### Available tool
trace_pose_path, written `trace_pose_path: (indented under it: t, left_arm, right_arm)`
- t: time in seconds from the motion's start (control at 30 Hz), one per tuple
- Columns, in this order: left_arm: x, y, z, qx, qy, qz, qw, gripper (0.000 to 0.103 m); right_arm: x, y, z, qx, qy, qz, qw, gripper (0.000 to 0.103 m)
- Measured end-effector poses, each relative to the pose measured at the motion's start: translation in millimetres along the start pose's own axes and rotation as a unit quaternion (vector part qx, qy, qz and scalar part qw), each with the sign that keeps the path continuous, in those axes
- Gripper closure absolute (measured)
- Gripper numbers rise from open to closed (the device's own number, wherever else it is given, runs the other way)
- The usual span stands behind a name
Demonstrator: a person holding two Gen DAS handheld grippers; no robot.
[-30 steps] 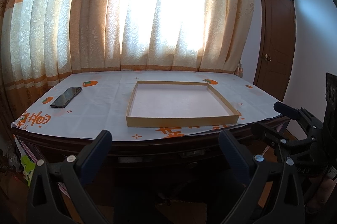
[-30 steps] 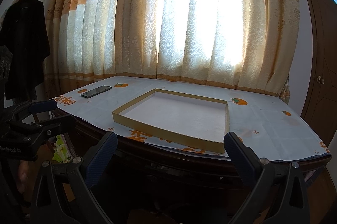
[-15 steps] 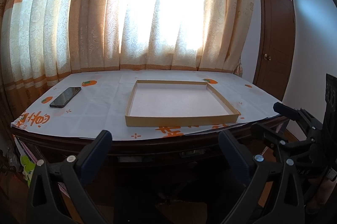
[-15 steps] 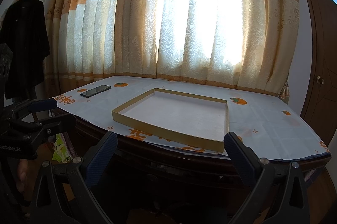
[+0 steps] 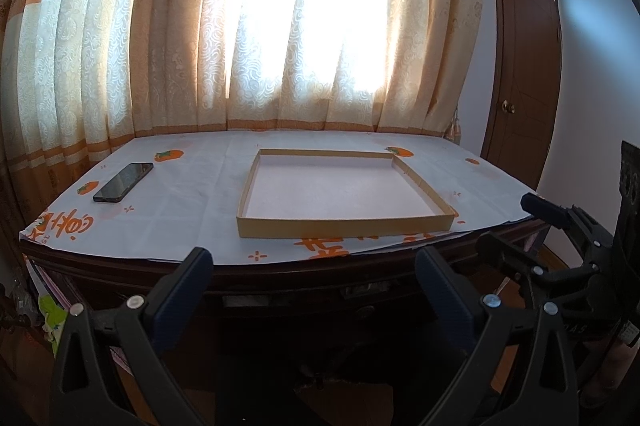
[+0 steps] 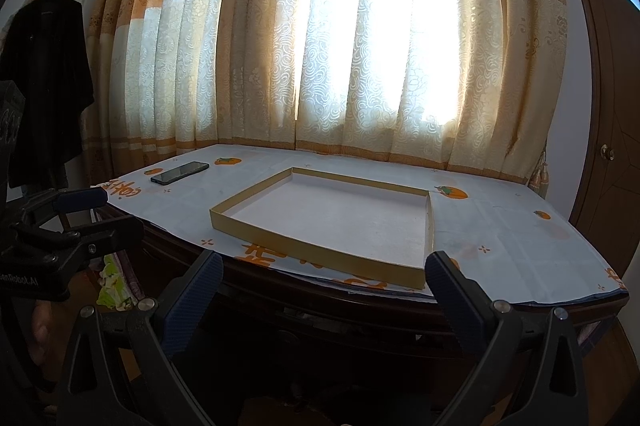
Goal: Take underwear out of drawer
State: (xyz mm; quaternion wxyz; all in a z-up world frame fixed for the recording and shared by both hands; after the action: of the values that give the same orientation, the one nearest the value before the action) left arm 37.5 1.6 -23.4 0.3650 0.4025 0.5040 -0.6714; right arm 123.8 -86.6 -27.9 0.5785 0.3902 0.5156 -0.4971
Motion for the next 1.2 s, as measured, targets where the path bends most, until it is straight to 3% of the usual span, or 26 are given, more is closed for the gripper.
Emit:
trace_pose_path:
  t: [0.27, 0.6, 1.2]
  left_arm:
    - [4, 8, -3, -0.002, -0.004, -0.008, 1.0, 0.0]
    - [9, 19, -8, -0.004, -0.01, -0.027, 0.9996, 0.0]
    - [22, 40, -29, -0.018, -0.035, -0.047, 0.9981, 0.0]
  right_arm:
    - [8, 8, 2, 0.008, 0.003, -0.001, 1.0, 0.001]
    - [25, 22, 0, -0.026, -0.003, 0.017, 1.0, 0.001]
    - [73, 77, -5, -0.021, -0.059, 0.152, 0.986, 0.001]
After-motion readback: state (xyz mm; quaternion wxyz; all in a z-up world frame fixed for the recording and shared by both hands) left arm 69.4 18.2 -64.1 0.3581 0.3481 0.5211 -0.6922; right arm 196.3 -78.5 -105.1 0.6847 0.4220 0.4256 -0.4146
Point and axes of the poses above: each gripper's, at about its wrist camera, not at the fingertips, and y roughly the way its jaws point, z to its right, x to its underside, the point moved 4 cm from there along y, roughly the way its jaws point, and after that the axes turned 13 degrees about x, right-handed, at the moved point
